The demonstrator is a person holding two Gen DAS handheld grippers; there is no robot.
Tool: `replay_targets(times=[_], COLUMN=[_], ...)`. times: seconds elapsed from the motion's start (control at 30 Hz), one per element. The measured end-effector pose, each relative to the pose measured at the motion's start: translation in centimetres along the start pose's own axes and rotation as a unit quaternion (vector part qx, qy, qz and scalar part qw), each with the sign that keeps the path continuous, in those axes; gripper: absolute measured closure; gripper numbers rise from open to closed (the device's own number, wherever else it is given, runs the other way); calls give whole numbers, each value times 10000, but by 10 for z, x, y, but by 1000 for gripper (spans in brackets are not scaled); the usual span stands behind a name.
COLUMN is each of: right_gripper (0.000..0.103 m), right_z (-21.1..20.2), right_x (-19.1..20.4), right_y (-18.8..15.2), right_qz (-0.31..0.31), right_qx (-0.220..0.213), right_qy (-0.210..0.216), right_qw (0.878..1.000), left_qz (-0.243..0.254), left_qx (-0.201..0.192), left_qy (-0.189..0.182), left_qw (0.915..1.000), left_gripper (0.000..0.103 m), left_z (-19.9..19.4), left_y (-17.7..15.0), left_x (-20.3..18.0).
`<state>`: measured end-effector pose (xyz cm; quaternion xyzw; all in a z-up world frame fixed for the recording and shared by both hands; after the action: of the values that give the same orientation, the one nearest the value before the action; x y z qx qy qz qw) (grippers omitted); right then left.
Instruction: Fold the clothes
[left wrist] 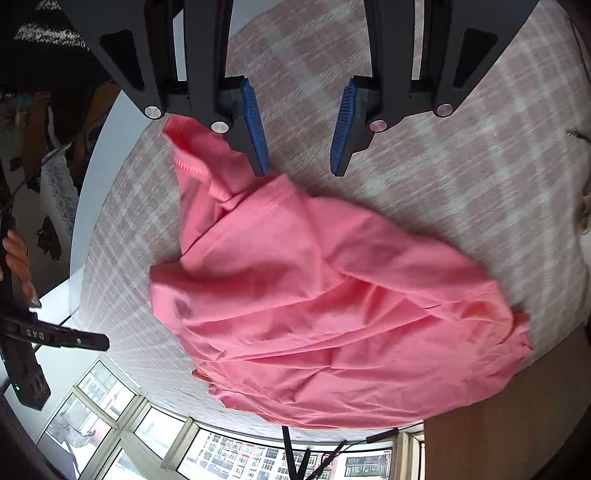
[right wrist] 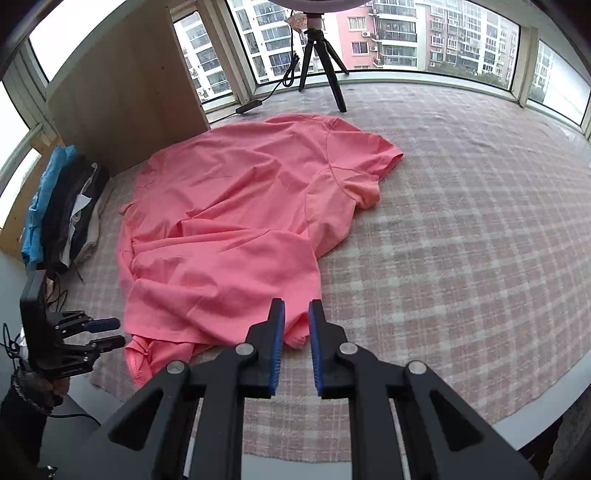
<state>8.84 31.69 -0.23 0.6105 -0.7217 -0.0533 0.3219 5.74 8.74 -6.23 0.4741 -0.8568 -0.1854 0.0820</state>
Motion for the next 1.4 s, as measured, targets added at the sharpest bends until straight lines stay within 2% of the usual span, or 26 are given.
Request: replay_targets(times=[0.07,0.1,0.13,0.27,0.4,0.43,0.53,0.67,0.77,0.87,0.93,0.97,1.0,1.13,1.3,1.4], right_gripper=[89,89,89,88,63,62,61,57,57,57,68,92,100,100,101,101], right_z=[1,2,3,16,35,40,55,80,97,108,110,109,108,87,60,46], right_x=[-3,-5,-7,-5,15,22,35,46,51,53,56,57,57,48,19,4], right_y=[-5,-7,-9,-16,-26,-28,-34,-43,-51,-53,-47,-43,-37,6,55,75], right_qz=[103,137,150,174,-132,-235,-529,-969,-1441,-1592,-1415,-1289,-1163,-686,-249,-21], right_qx=[43,66,92,291,545,595,720,1022,1207,1237,1147,1094,1014,396,-233,-482], right_qy=[71,85,87,313,521,569,584,343,-38,-132,70,186,299,521,358,267], right_qw=[9999,9998,9998,9989,9971,9963,9943,9894,9822,9794,9833,9854,9876,9955,9988,9985], left_qz=[-72,-151,-232,-637,-1106,-1149,-1237,-1252,-1231,-1210,-1196,-1189,-1182,-1153,-1125,-1109], left_qx=[-23,-59,-119,-532,-877,-929,-933,-894,-756,-618,-526,-480,-434,-249,-107,-44], left_qy=[-39,-93,-137,-70,163,259,485,610,589,569,556,549,542,515,393,298], left_qw=[10000,9998,9996,9965,9898,9887,9867,9862,9878,9891,9899,9902,9906,9917,9928,9934], left_gripper=[75,92,101,102,102,102,102,102,102,102,102,102,102,98,93,84], left_z=[4,3,0,-30,-68,-74,-79,-75,-63,-51,-43,-39,-36,-20,-11,-9], left_y=[6,10,15,39,63,66,72,75,75,74,74,73,73,72,61,52], left_x=[-3,-3,-2,26,73,83,107,119,120,121,122,122,122,124,111,101])
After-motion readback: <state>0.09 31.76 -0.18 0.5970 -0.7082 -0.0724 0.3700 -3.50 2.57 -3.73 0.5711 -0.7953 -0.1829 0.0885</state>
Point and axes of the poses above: each gripper's, at about its wrist camera, not at the fingertips, and z roughly the way its jaws point, x to its left, y to its top, the point moved 10 cm from there along z, roughly the way its jaws point, and after that the axes turned 13 degrees about y, right-handed, at the moved point
